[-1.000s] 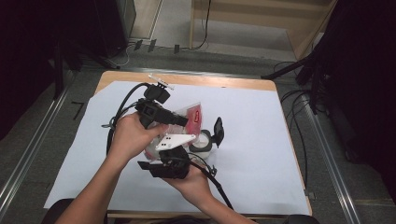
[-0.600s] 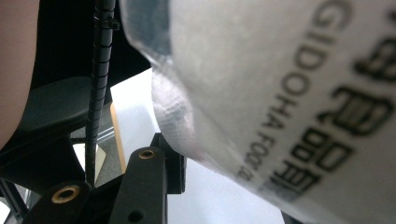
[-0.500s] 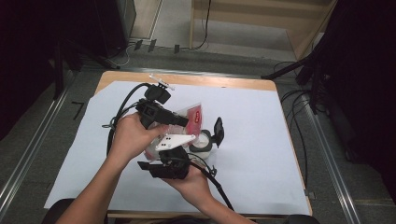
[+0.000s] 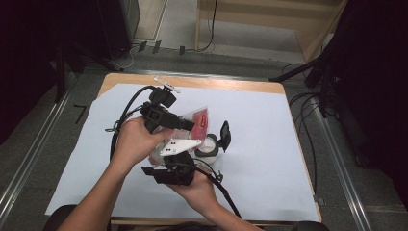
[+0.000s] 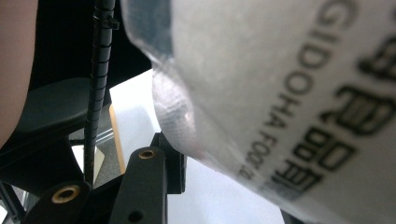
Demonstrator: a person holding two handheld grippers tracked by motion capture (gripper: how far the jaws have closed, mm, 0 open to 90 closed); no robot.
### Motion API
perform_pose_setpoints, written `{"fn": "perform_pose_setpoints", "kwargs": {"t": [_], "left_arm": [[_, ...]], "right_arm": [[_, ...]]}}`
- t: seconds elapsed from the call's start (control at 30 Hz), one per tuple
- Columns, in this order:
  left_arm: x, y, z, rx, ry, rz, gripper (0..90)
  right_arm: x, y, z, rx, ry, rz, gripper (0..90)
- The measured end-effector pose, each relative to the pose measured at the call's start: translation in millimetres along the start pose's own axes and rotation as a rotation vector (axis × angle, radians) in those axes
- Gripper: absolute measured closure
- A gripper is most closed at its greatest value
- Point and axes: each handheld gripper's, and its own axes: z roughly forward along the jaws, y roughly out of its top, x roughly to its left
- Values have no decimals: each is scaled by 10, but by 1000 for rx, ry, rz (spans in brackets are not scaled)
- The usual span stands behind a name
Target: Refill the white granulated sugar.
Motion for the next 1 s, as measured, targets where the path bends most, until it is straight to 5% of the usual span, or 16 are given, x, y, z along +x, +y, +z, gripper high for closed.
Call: {"fn": "perform_pose_setpoints", "kwargs": {"t": [1.0], "left_arm": [[0,32,-12,2,-5,-12,754]], "right_arm": [[17,44,-25,3,3,17,639]]}}
